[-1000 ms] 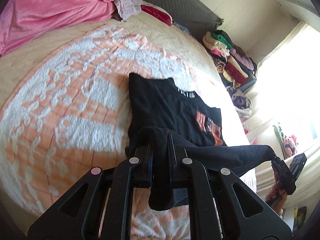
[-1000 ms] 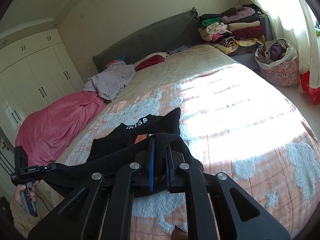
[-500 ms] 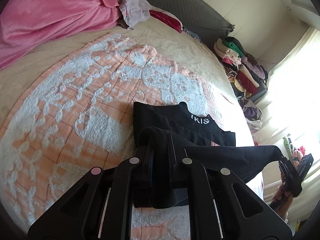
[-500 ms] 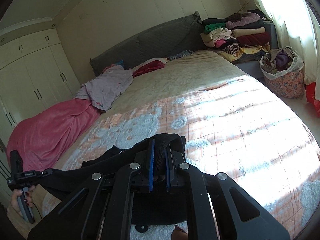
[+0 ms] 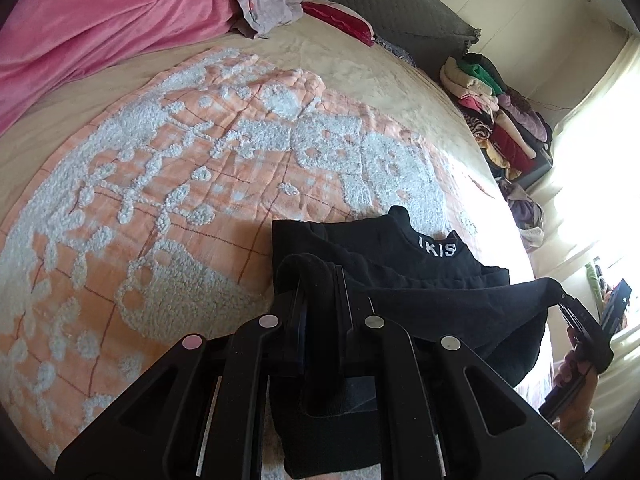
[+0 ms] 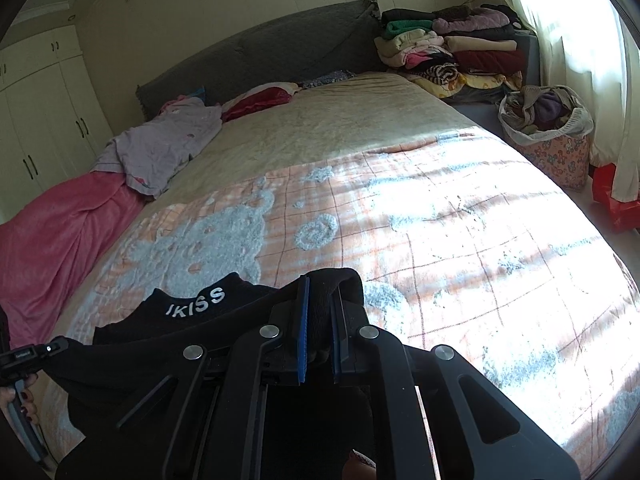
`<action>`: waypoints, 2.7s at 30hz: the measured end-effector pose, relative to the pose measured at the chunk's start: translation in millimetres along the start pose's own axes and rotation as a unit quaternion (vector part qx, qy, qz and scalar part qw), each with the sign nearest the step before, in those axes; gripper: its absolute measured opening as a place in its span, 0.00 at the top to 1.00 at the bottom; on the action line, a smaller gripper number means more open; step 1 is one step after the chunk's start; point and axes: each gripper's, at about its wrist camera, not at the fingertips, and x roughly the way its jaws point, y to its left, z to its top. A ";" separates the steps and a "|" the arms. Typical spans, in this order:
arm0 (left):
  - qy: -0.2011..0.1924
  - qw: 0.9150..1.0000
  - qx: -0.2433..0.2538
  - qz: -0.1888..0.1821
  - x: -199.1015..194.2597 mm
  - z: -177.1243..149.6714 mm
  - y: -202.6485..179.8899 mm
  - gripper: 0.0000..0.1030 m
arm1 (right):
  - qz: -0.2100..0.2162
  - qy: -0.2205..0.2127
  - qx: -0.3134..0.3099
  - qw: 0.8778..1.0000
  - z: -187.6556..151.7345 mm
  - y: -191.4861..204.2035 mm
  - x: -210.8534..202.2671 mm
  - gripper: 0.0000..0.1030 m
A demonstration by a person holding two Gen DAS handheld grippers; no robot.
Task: Fold small clothes
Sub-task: 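Carry the held hem with both tools over the body onto the collar, then lower the hem onto the collar and open both tools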
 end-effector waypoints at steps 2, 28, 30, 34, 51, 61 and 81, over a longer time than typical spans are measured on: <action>0.001 1.000 0.006 0.000 5.9 -0.8 0.4 0.95 | -0.009 0.010 0.005 1.000 -2.8 -2.0 10.7 0.92; 0.025 0.982 0.185 0.004 -12.3 -56.8 -66.0 0.88 | 0.050 0.061 -0.137 0.987 -74.9 66.5 -18.4 0.80; 0.046 0.978 0.204 0.020 3.2 -66.5 -72.1 0.88 | 0.048 0.079 -0.154 0.984 -86.0 76.1 -10.3 0.80; 0.043 0.976 0.207 0.042 22.9 -68.3 -74.0 0.88 | 0.018 0.105 -0.164 0.981 -93.7 83.3 16.0 0.80; -0.033 0.986 0.153 0.049 42.2 -19.0 -41.8 0.87 | -0.007 0.086 -0.141 0.986 -35.8 88.6 83.1 0.80; -0.037 0.995 0.074 0.053 21.0 7.0 4.4 0.80 | -0.039 0.031 -0.099 0.994 4.4 34.7 53.4 0.75; 0.006 0.995 0.084 0.053 37.6 -3.1 -3.8 0.99 | -0.041 0.095 -0.076 0.992 -13.7 6.5 89.9 0.85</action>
